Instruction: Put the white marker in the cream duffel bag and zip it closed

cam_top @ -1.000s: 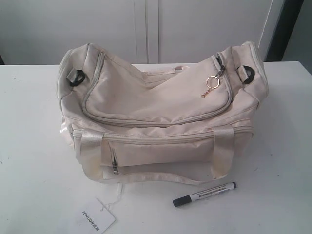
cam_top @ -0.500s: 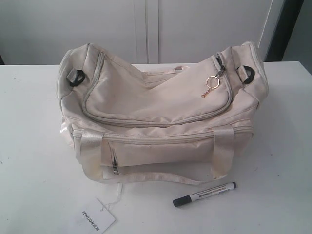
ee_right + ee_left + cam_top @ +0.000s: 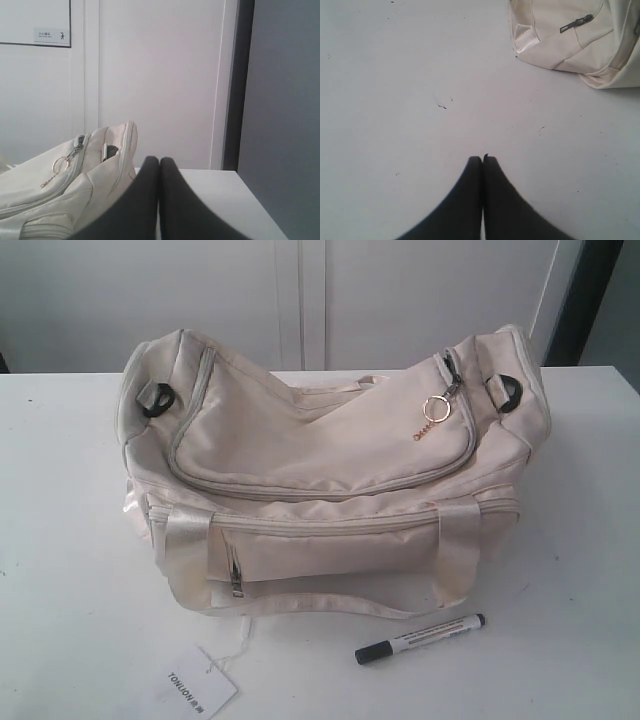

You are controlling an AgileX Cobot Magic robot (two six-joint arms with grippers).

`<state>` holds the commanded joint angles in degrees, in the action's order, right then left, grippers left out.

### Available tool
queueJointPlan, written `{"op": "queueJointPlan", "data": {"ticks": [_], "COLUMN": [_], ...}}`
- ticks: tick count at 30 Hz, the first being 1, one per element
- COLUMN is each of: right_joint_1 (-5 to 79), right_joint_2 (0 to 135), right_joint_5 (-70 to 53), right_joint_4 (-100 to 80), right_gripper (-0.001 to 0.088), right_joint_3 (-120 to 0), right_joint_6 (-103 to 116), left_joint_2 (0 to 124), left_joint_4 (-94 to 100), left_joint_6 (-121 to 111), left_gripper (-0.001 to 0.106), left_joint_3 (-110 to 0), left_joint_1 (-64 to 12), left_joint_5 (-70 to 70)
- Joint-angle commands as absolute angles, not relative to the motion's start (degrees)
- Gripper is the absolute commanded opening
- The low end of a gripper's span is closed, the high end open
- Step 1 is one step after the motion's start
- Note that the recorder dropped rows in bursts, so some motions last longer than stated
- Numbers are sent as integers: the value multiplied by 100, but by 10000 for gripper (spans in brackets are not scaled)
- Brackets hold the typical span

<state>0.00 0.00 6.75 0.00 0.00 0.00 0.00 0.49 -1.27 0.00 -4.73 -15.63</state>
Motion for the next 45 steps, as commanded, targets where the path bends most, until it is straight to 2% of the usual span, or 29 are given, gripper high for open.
{"op": "queueJointPlan", "data": {"ticks": [6, 15, 20, 38, 45], "right_joint_1": [0, 0, 0, 0, 0], "right_joint_2": [0, 11, 457, 2319, 2817], "right_joint_5": [379, -872, -1525, -1991, -2738], "right_joint_4": [0, -61, -66, 48, 58], "right_gripper": [0, 0, 0, 0, 0], "right_joint_3": [-53, -719, -1197, -2627, -3151], "right_joint_6": [0, 0, 0, 0, 0], "left_joint_2": [0, 0, 0, 0, 0], "left_joint_4": [49, 49, 49, 49, 49], "left_joint_6": [-127, -127, -127, -127, -127], "left_gripper": [0, 0, 0, 0, 0], "left_joint_3": [0, 0, 0, 0, 0], "left_joint_1": [-473, -473, -473, -473, -473], "left_joint_5": [-1563, -1563, -1563, -1563, -1563]}}
